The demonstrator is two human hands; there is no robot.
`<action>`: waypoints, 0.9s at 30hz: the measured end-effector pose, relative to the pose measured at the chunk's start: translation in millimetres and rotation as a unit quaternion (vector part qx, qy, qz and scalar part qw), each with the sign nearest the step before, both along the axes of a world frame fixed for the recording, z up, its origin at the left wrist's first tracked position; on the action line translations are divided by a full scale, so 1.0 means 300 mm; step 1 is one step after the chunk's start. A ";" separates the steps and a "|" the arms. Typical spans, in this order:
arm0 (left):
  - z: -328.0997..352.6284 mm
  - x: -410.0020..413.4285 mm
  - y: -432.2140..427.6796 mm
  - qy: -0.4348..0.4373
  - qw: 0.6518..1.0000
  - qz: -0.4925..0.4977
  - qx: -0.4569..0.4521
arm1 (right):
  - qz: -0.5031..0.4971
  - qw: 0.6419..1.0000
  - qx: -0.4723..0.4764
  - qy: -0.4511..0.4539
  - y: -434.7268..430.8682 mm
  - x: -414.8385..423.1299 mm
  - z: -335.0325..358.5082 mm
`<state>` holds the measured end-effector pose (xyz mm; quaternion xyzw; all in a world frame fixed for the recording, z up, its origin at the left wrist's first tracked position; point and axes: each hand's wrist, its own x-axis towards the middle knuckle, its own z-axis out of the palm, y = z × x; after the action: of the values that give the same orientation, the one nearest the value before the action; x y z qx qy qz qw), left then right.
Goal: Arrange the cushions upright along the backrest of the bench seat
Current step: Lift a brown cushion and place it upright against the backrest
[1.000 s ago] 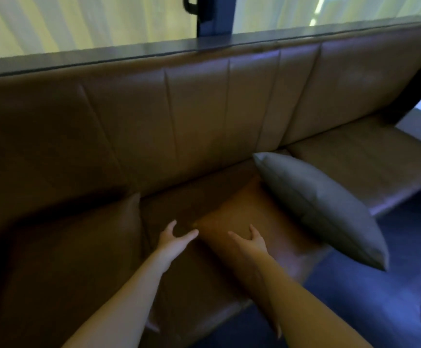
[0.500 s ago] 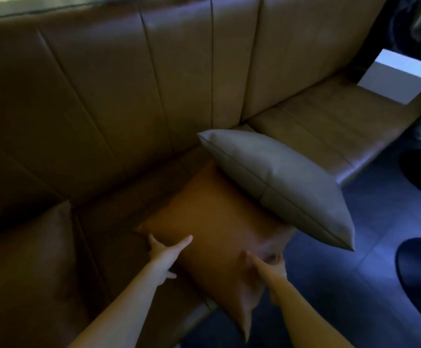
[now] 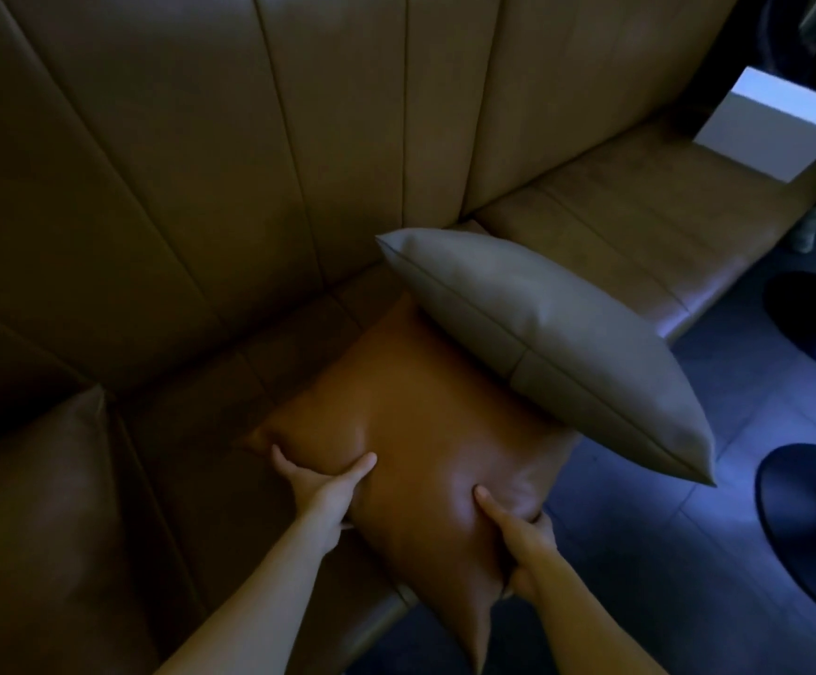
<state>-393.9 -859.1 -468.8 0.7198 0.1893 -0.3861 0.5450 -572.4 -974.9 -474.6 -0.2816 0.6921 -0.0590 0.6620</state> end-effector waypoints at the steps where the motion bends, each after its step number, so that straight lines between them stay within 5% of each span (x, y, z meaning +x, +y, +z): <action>1: 0.013 0.010 -0.003 -0.007 1.000 -0.004 -0.002 | -0.003 1.000 0.001 -0.001 0.001 0.007 0.009; 16: 0.134 0.427 0.239 -0.090 0.995 -0.003 0.035 | -0.004 0.994 0.028 -0.106 0.266 0.440 0.026; 27: 0.027 0.564 0.327 -0.023 0.998 -0.017 0.055 | 0.093 0.992 0.042 -0.067 0.318 0.562 -0.074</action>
<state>-224.8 -761.0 -460.9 0.7605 0.1850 -0.3679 0.5021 -403.9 -879.4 -496.8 -0.3124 0.6186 0.0132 0.7208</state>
